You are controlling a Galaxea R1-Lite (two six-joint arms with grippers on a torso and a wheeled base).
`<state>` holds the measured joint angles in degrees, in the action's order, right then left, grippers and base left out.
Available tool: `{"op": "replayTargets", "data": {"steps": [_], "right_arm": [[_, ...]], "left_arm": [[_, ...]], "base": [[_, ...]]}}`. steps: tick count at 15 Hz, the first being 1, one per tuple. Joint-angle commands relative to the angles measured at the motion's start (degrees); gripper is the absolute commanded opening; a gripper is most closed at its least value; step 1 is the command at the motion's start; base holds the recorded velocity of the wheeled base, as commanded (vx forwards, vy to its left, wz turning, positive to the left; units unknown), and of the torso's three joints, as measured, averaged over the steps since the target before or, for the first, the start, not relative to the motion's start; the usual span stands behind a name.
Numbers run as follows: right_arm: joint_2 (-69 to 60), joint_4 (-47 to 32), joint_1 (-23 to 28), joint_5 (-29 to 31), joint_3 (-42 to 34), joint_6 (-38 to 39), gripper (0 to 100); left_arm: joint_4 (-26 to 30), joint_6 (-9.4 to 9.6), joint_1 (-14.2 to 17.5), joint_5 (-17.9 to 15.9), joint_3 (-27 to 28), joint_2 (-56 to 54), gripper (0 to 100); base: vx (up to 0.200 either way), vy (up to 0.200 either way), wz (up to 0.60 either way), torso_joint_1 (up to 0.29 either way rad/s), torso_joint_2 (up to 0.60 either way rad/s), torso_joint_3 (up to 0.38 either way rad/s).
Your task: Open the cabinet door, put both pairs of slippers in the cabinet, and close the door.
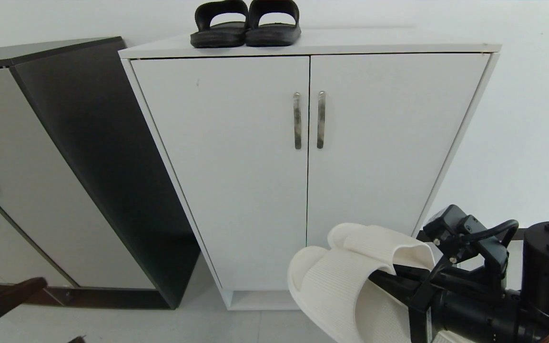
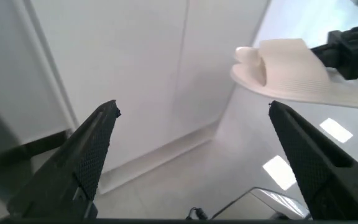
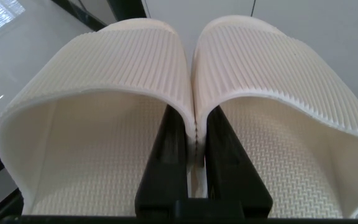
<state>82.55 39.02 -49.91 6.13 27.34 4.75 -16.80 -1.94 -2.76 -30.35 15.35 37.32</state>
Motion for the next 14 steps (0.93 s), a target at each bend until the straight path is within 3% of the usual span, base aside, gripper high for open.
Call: {"op": "replayTargets", "data": {"steps": [1, 4, 5, 8, 10, 12, 14], "right_arm": [[0.4, 0.0, 0.0, 0.0, 0.0, 0.0, 0], [0.4, 0.1, 0.0, 0.0, 0.1, 0.0, 0], [0.4, 0.0, 0.0, 0.1, 0.1, 0.0, 0], [0.2, 0.1, 0.1, 0.0, 0.1, 0.0, 0], [0.3, 0.1, 0.2, -0.3, 0.0, 0.1, 0], [1.6, 0.1, 0.2, -0.3, -0.3, 0.1, 0], [3.3, 0.3, 0.2, -0.5, -0.9, 0.3, 0]], "left_arm": [[-8.9, -0.52, -2.4, -5.8, 1.8, 17.0, 100], [-12.6, -3.69, -10.3, -5.8, 8.3, 25.4, 100], [-12.6, -4.39, -14.3, -4.8, 13.2, 29.0, 100], [-12.6, -4.83, -18.6, -3.4, 22.7, 34.9, 100], [-12.5, -5.44, -23.5, -2.9, 30.7, 40.7, 100], [-12.5, -7.55, -28.3, -0.1, 37.8, 47.1, 100], [-12.5, -10.54, -30.9, 1.2, 44.2, 52.4, 100]], "base": [[0.000, 0.000, 0.00, -0.002, 0.06, 0.041], [0.000, 0.000, 0.00, 0.000, 0.00, 0.000], [0.000, 0.000, 0.00, 0.000, 0.00, 0.000], [0.000, 0.000, 0.00, 0.000, 0.00, 0.000], [0.000, 0.000, 0.00, 0.000, 0.00, 0.000], [0.000, 0.000, 0.00, 0.000, 0.00, 0.000], [0.000, 0.000, 0.00, 0.000, 0.00, 0.000]]}}
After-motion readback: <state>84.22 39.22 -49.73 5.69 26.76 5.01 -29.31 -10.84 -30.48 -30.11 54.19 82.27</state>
